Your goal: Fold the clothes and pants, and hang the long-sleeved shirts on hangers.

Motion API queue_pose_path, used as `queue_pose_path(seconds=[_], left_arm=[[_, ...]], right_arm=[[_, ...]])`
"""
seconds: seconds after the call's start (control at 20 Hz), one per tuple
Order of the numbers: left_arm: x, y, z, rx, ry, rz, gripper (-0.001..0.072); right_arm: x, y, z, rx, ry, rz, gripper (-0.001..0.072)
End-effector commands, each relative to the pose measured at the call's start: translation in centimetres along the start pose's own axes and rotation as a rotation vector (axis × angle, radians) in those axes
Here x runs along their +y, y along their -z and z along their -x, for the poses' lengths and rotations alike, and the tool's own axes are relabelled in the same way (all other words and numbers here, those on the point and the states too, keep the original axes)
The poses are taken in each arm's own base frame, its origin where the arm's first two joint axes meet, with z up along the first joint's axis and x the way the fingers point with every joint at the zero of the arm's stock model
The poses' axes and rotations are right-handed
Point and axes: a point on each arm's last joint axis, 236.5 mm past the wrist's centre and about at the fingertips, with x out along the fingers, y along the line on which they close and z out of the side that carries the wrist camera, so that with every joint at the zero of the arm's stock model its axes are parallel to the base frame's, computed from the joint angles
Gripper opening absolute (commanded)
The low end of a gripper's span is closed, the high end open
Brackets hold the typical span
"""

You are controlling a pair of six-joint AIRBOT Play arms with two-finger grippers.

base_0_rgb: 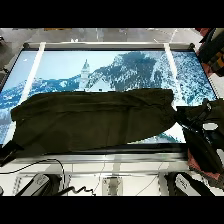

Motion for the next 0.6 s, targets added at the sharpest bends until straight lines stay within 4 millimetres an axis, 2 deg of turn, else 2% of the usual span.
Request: queue_pose_path(seconds=[0.0, 0.15, 0.3, 0.35, 0.45, 0.5, 0.55], left_arm=[[1.2, -0.8, -1.3, -0.064, -0.042, 0.016, 0.0710], [1.9, -3.0, -1.1, -0.160, -0.071, 0.022, 0.0702], [1.0, -5.3, -1.6, -0.256, -0.016, 0.089, 0.0701], [0.6, -5.3, -2.2, -0.243, 0.013, 0.111, 0.0690], [0.2, -4.0, -4.0, -0.158, 0.050, 0.127, 0.0684], [0.2, -3.4, -4.7, -0.122, 0.056, 0.129, 0.0538], [0.2, -3.2, -5.1, -0.105, 0.061, 0.132, 0.0339]], right_arm=[[0.5, 0.4, 0.2, 0.020, -0.015, 0.014, 0.0033], [0.6, 0.7, 0.2, 0.032, -0.020, 0.014, 0.0033], [0.8, 1.1, 0.3, 0.050, -0.028, 0.016, 0.0032], [0.9, 1.2, 0.3, 0.052, -0.030, 0.017, 0.0032], [1.2, 1.0, 1.0, 0.048, -0.033, 0.049, 0.0032], [1.5, 0.7, 1.5, 0.042, -0.033, 0.082, 0.0032], [1.8, 0.3, 2.3, 0.032, -0.032, 0.123, 0.0032]])
